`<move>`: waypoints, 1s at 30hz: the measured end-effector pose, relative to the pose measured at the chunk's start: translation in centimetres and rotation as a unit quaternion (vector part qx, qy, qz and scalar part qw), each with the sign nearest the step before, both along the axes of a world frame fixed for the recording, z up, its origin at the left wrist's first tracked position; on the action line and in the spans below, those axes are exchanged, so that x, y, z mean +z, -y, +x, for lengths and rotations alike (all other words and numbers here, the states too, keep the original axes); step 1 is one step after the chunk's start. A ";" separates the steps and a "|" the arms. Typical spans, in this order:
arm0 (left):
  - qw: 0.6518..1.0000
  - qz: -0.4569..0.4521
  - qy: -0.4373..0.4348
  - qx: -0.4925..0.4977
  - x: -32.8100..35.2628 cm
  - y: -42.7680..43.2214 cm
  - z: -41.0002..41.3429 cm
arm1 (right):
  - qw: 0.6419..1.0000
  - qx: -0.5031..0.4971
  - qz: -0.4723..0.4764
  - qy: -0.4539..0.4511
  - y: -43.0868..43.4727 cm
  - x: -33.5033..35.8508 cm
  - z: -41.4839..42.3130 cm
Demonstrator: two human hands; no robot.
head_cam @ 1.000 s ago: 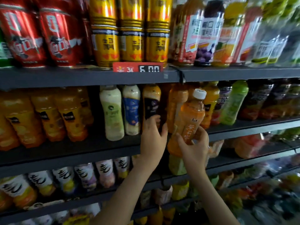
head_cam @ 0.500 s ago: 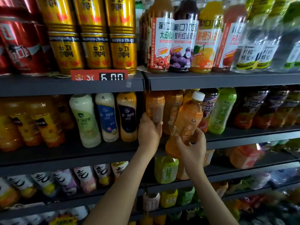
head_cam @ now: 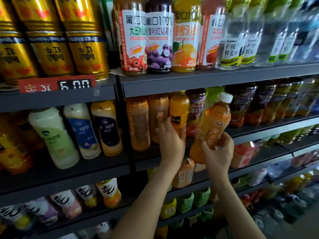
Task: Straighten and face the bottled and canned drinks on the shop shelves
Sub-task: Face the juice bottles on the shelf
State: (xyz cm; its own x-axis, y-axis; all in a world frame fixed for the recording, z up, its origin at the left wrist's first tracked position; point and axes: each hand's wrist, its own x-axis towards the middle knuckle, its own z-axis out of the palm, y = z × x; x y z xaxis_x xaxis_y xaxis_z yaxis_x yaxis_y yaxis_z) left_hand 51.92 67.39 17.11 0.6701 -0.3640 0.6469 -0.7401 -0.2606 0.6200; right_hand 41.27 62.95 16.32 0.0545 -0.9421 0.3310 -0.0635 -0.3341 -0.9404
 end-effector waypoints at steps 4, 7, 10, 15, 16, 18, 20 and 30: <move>0.996 0.018 -0.089 0.017 0.0 2.9 -1.3 | 1.000 0.026 -0.006 -0.002 2.1 0.1 -1.5; 0.986 0.006 -0.149 0.072 0.6 4.8 -2.1 | 0.998 0.061 -0.005 0.000 3.3 0.2 -2.5; 0.976 0.007 -0.175 0.131 1.1 5.8 -2.2 | 0.995 0.097 -0.003 0.003 4.5 0.2 -3.2; 0.979 -0.011 -0.148 0.137 0.9 4.9 -2.6 | 0.990 0.140 0.006 0.003 4.8 -0.3 -3.6; 0.981 -0.020 -0.135 0.135 0.7 4.2 -2.9 | 0.989 0.147 0.007 0.008 4.7 -0.3 -3.5; 0.983 -0.035 -0.113 0.139 0.3 2.5 -3.6 | 0.986 0.165 0.003 0.016 4.6 -0.3 -3.2; 0.983 -0.039 -0.097 0.149 0.2 0.3 -3.9 | 0.982 0.189 -0.003 0.016 4.3 0.0 -2.5; 0.976 -0.027 -0.118 0.182 0.5 -6.4 -1.3 | 0.972 0.210 -0.076 -0.075 2.4 0.5 3.7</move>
State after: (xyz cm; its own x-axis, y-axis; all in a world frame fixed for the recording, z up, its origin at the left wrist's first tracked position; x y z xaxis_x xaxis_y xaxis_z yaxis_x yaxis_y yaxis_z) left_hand 50.66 73.76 17.65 0.8809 -0.0443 0.4712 -0.4402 -0.4424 0.7814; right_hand 44.93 60.50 16.80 0.4826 -0.7665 0.4238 -0.0237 -0.4951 -0.8685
